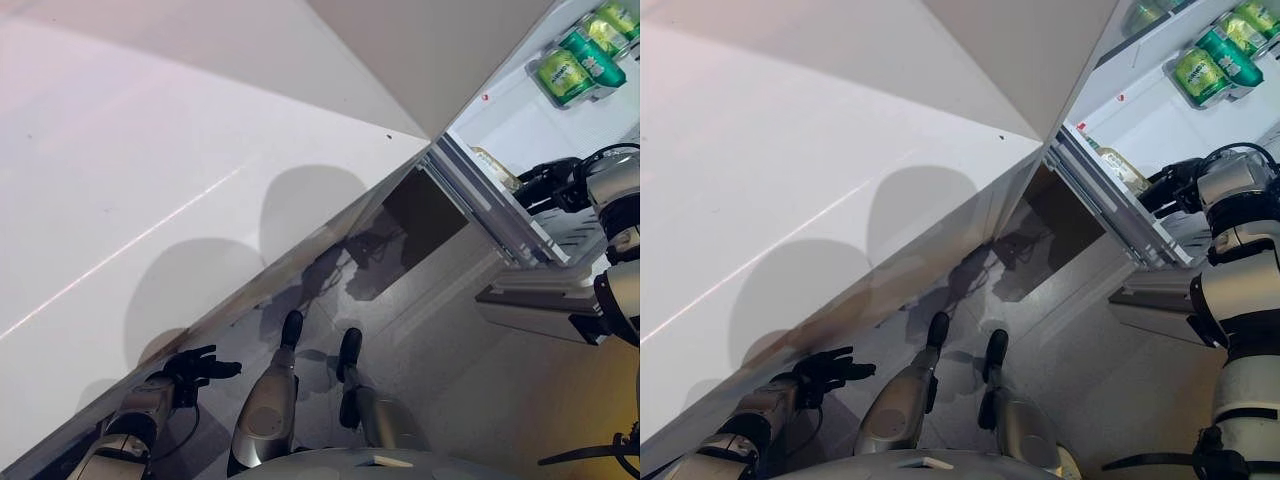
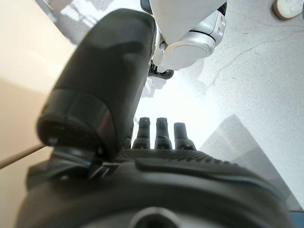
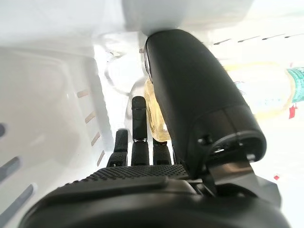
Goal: Put drinks into fridge and close the fridge
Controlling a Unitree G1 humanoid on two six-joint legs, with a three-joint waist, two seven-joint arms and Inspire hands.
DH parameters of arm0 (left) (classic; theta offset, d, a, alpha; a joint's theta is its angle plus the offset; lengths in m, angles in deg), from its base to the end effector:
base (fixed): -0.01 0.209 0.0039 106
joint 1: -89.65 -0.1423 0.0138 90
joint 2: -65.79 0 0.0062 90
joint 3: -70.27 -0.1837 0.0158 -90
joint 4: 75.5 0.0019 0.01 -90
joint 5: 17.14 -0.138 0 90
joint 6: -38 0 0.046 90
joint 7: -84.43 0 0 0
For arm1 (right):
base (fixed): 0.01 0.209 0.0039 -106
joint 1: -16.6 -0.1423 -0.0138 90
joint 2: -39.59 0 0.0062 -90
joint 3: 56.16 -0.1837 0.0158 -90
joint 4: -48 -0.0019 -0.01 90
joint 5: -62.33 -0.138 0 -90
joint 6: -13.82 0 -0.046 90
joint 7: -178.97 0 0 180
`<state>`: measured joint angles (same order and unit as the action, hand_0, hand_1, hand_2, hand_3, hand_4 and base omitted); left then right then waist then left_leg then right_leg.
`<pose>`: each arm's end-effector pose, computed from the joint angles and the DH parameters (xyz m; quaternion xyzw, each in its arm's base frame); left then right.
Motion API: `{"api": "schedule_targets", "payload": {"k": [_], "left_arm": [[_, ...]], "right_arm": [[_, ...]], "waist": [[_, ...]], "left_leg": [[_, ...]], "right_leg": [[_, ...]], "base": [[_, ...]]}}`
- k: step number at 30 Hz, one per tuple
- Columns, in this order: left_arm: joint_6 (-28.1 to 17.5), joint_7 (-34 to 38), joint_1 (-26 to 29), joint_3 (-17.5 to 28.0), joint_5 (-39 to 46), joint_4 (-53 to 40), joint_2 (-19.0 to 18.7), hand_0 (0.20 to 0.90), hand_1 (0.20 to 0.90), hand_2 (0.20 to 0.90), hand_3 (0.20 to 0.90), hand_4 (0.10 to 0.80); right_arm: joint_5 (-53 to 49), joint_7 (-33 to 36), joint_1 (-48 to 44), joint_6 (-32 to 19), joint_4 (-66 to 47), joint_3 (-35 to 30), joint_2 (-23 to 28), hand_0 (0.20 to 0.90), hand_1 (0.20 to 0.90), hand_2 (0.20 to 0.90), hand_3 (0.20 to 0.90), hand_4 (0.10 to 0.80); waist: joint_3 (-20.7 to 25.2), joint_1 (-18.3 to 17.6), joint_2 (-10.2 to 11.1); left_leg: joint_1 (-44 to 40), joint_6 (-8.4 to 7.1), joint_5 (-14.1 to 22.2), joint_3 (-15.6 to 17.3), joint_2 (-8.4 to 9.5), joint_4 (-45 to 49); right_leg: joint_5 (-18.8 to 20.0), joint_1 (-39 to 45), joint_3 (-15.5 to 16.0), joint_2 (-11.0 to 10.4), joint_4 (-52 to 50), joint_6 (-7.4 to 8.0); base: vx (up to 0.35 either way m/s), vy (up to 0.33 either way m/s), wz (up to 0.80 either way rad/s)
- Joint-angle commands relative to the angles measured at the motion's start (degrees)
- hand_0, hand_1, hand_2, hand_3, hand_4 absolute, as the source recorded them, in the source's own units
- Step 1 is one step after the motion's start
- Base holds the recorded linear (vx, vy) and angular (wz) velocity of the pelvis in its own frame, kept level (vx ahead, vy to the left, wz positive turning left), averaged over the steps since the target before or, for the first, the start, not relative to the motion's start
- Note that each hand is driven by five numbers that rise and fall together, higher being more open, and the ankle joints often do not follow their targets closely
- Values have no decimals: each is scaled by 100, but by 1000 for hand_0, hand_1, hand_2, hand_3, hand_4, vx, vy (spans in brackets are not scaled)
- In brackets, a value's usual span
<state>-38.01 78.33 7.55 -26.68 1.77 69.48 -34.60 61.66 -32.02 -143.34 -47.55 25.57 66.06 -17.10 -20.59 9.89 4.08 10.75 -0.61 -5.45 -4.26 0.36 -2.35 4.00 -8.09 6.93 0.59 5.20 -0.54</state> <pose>0.1546 0.2819 -0.0609 0.0444 0.4961 0.0801 0.8635 0.3272 -0.3289 0.2323 -0.3298 0.3507 -0.0455 0.8753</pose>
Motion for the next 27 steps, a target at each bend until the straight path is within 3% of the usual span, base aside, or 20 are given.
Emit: {"api": "schedule_targets", "payload": {"k": [1,9,15,21,27], "left_arm": [[76,-52,-307,-268,-184,67,-378,900,900,900,900,800],[60,-151,-460,-270,-382,148,-380,900,900,900,900,800],[-18,-113,-739,-195,-542,191,-317,900,900,900,900,800],[-121,-82,-999,-91,-699,308,-115,900,900,900,900,800],[-228,-81,-1078,-46,-772,493,58,900,900,900,900,800]], "right_arm": [[17,506,-524,-145,116,262,281,900,900,900,900,800],[-490,1308,-492,-591,-201,121,535,900,900,900,900,800],[-1228,1917,-137,-674,-1746,-183,1006,900,900,900,900,800],[-1392,2050,957,-967,-3475,-1151,1445,900,900,900,900,800],[-1408,2144,1979,-1167,-4711,-2034,1574,900,900,900,900,800]], "waist": [[421,79,53],[635,-37,102],[885,-320,198],[1257,-722,228],[1547,-1018,222]], "left_leg": [[340,-9,227,94,155,51],[113,-3,247,176,119,-54],[-116,-7,299,314,79,-135],[-441,30,398,524,41,-194],[-677,64,483,668,15,-223]], "right_leg": [[-118,-374,-1,94,-438,341],[-99,-224,-74,125,-375,365],[-68,-99,-244,170,-313,417],[-47,101,-491,198,-224,470],[-70,271,-707,228,-169,482]], "base": [[0,0,0],[5,20,-2],[6,43,-15],[29,45,-27],[7,31,-19]]}}
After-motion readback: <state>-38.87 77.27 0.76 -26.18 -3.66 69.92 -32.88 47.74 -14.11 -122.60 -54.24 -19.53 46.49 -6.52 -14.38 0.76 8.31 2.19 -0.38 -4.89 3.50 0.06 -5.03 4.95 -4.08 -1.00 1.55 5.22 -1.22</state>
